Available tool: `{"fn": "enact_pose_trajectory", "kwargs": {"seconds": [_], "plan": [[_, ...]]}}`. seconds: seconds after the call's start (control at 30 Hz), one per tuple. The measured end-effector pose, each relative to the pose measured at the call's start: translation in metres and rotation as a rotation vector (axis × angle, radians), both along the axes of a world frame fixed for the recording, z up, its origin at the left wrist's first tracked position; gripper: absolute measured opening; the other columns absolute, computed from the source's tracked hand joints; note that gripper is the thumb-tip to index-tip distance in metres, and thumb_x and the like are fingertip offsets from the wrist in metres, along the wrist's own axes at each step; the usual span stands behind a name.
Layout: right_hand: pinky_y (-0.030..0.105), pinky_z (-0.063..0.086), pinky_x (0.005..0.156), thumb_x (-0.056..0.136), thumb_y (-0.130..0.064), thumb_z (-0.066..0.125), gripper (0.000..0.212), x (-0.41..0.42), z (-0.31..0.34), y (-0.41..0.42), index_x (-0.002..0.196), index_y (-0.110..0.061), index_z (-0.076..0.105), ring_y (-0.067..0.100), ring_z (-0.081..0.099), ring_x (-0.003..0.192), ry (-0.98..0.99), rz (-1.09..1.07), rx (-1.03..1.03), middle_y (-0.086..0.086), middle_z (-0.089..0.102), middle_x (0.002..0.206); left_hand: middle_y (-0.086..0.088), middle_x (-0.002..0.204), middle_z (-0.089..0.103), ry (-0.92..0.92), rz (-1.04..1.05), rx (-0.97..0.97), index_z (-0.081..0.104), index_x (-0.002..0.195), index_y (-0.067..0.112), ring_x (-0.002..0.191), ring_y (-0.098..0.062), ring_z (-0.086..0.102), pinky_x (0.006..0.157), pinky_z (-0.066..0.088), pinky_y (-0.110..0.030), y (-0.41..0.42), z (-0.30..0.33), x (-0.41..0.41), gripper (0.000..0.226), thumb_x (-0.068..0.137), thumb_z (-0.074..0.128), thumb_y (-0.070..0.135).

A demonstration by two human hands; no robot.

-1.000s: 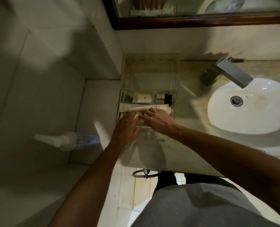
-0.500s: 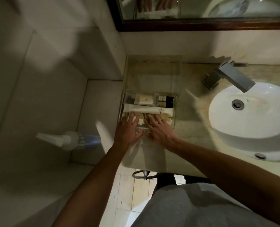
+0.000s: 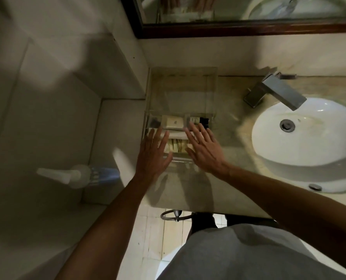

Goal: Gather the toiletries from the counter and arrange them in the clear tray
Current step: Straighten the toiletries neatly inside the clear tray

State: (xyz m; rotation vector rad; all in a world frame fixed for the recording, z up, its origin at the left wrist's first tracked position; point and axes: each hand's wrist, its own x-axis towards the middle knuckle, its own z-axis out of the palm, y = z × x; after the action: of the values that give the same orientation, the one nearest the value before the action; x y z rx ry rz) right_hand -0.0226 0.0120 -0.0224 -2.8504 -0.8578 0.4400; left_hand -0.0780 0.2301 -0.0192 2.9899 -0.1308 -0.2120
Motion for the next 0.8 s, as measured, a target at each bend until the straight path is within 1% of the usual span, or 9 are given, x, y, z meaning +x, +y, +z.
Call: {"fn": "enact_pose_trajectory", "kwargs": {"seconds": [0.1,0.17,0.33,0.47,0.53,0.6,0.67,0.7,0.8], "plan": [[0.048,-0.001,0.122,0.091,-0.07,-0.007,0.079,0.004,-0.013,-0.012,0.155,-0.023,-0.016,0.025,-0.018,0.149,0.088,0.078,-0.115,0.005,-0.022,0.162,0.002,0.162,-0.014,0.167,0.055,-0.059,-0.003,0.154,0.032,0.149,-0.026,-0.007,0.119,0.006,-0.049,-0.004,-0.012,0.001,0.084,0.089,0.034,0.071],[0.047,-0.003,0.122,0.088,-0.072,-0.01,0.083,0.003,-0.017,-0.011,0.154,-0.023,-0.017,0.025,-0.019,0.149,0.11,0.068,-0.128,0.006,-0.023,0.161,0.002,0.162,-0.014,0.195,0.096,-0.082,-0.003,0.154,0.033,0.149,-0.026,-0.009,0.118,0.003,-0.049,-0.006,-0.018,-0.002,0.085,0.088,0.031,0.074],[0.048,-0.002,0.122,0.1,-0.062,0.007,0.07,0.002,-0.008,-0.001,0.157,-0.023,-0.006,0.027,-0.01,0.151,-0.017,-0.027,0.001,0.007,-0.013,0.164,-0.006,0.163,0.002,-0.041,0.097,-0.027,0.011,0.155,0.022,0.15,-0.026,0.001,0.12,0.012,-0.048,-0.01,-0.016,0.016,0.077,0.094,0.043,0.056],[0.049,0.002,0.122,0.103,-0.057,0.013,0.065,0.027,-0.004,0.002,0.158,-0.023,0.002,0.027,-0.001,0.151,-0.053,-0.12,0.083,0.006,-0.001,0.165,-0.009,0.159,0.021,-0.069,0.019,-0.006,0.025,0.151,0.018,0.147,-0.027,0.016,0.117,0.021,-0.051,-0.009,-0.021,0.047,0.065,0.096,0.043,0.049],[0.049,0.004,0.122,0.103,-0.056,0.014,0.065,0.039,-0.007,0.004,0.158,-0.022,0.003,0.028,0.001,0.151,-0.071,-0.071,0.078,0.006,0.002,0.165,-0.011,0.149,0.04,-0.141,-0.017,0.013,0.04,0.142,0.013,0.139,-0.028,0.033,0.114,0.027,-0.048,-0.013,-0.02,0.056,0.058,0.093,0.051,0.042],[0.049,0.005,0.122,0.104,-0.055,0.016,0.064,0.048,-0.009,0.005,0.157,-0.023,0.005,0.028,0.003,0.151,-0.061,-0.02,0.085,0.005,0.004,0.165,-0.011,0.128,0.056,-0.265,-0.034,0.003,0.054,0.126,0.011,0.118,-0.029,0.051,0.101,0.037,-0.043,-0.019,-0.013,0.055,0.043,0.09,0.058,0.034],[0.05,0.01,0.122,0.104,-0.053,0.017,0.062,0.052,-0.012,0.007,0.157,-0.023,0.009,0.029,0.009,0.15,-0.031,0.059,0.081,0.006,0.01,0.164,-0.01,0.115,0.06,-0.364,-0.025,-0.029,0.057,0.114,0.012,0.103,-0.028,0.056,0.089,0.041,-0.04,-0.021,-0.012,0.049,0.03,0.088,0.059,0.027],[0.051,0.014,0.121,0.104,-0.053,0.017,0.061,0.053,-0.014,0.008,0.157,-0.022,0.013,0.03,0.013,0.15,-0.015,0.11,0.076,0.007,0.014,0.164,-0.01,0.115,0.059,-0.381,-0.007,-0.049,0.056,0.114,0.013,0.103,-0.027,0.056,0.088,0.042,-0.04,-0.021,-0.012,0.046,0.028,0.089,0.058,0.025],[0.053,0.02,0.119,0.104,-0.05,0.018,0.059,0.053,-0.019,0.009,0.155,-0.021,0.022,0.03,0.017,0.149,0.008,0.21,0.063,0.008,0.022,0.162,-0.009,0.132,0.053,-0.276,0.022,-0.062,0.05,0.129,0.015,0.12,-0.025,0.049,0.1,0.04,-0.042,-0.016,-0.012,0.05,0.037,0.094,0.05,0.026]]}}
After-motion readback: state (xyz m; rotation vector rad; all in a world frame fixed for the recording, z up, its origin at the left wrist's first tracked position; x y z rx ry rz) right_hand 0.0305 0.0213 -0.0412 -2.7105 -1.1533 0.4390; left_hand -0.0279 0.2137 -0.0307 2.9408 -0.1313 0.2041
